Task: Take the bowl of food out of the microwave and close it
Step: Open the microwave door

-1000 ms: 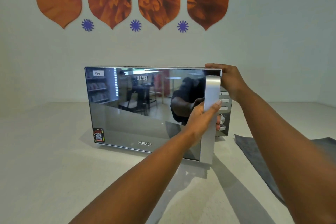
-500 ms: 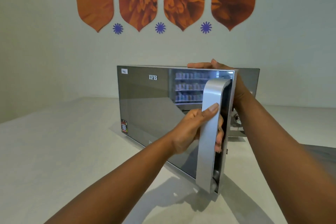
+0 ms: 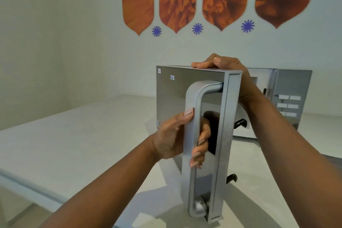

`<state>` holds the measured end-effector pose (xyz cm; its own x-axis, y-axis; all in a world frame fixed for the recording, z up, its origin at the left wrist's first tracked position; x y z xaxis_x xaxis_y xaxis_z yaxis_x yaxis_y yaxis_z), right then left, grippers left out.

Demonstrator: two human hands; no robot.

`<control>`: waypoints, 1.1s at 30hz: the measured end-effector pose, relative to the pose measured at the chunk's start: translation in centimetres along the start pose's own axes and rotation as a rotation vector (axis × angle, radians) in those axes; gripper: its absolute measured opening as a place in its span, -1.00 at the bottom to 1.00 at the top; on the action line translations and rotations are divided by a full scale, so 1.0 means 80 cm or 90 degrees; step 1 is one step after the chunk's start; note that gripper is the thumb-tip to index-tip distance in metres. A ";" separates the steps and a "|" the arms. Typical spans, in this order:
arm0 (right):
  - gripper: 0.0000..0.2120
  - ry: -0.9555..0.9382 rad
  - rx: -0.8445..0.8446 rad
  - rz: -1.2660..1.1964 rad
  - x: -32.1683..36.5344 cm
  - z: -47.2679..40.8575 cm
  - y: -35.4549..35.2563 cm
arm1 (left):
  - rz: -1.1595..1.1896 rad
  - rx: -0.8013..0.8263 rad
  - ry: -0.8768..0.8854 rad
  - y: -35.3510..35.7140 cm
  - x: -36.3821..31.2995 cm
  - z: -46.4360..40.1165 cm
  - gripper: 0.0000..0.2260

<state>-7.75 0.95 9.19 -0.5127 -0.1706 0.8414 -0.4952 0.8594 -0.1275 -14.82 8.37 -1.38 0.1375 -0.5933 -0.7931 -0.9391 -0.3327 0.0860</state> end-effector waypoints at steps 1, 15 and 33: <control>-0.64 -0.021 -0.001 0.032 0.002 -0.003 0.005 | 0.010 0.001 0.000 0.000 -0.006 0.008 -0.61; -0.76 -0.068 0.046 0.136 0.005 -0.043 0.117 | 0.058 -0.098 0.024 -0.020 -0.099 0.126 -0.45; -0.80 -0.103 -0.024 0.335 -0.003 -0.081 0.224 | -0.273 -0.598 0.175 -0.086 -0.194 0.243 -0.37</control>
<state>-11.93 19.50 10.08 -0.7868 0.2175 0.5777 -0.1189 0.8649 -0.4876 -16.63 34.12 -1.36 0.5752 -0.3991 -0.7141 -0.1928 -0.9145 0.3558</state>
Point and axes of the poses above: each hand's wrist, its own z-axis away from the middle knuckle, its own y-axis out of the palm, x = y × z, the point moved 6 cm from there along -z, towards the middle knuckle, and after that the axes turned 15 degrees about y, right-handed, at the moved point
